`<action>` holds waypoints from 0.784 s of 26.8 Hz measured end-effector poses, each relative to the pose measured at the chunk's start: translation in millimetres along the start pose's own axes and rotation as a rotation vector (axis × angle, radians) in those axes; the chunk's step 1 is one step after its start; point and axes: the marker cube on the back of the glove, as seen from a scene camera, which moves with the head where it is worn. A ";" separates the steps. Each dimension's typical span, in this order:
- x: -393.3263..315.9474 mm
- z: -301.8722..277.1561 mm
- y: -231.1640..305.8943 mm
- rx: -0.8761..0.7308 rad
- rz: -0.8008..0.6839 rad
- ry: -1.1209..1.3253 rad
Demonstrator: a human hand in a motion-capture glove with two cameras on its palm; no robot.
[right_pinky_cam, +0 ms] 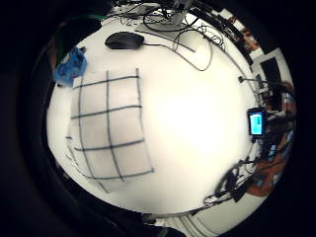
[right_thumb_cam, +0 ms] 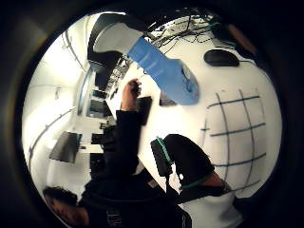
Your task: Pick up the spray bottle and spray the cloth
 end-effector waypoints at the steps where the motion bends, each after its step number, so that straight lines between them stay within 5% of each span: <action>1: 0.9 -4.4 6.6 0.007 -0.018 0.040; 21: 6.3 -23.9 123.7 -0.193 -0.161 0.237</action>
